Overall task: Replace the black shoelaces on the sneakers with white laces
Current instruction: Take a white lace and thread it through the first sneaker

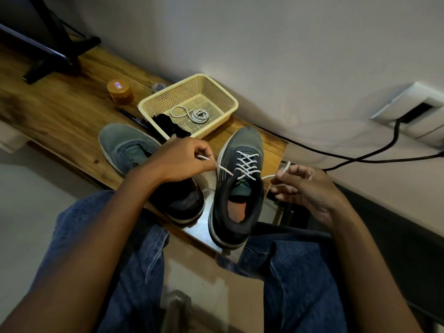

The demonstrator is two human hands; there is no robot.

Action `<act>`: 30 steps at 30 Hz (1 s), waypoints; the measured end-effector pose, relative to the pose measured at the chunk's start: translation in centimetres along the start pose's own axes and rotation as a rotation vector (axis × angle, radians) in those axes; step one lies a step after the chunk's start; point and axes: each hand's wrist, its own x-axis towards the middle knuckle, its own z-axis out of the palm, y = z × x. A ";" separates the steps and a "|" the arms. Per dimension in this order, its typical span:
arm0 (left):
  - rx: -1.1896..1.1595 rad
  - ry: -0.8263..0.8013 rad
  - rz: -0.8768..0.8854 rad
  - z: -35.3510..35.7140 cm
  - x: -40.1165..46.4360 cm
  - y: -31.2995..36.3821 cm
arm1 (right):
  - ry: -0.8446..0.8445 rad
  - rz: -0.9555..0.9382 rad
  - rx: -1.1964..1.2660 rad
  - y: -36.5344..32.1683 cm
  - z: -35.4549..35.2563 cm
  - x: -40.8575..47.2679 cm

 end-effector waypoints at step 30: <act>0.149 -0.025 0.081 2.6 -0.2 2.0 | 0.016 -0.063 -0.118 0.4 1.6 0.3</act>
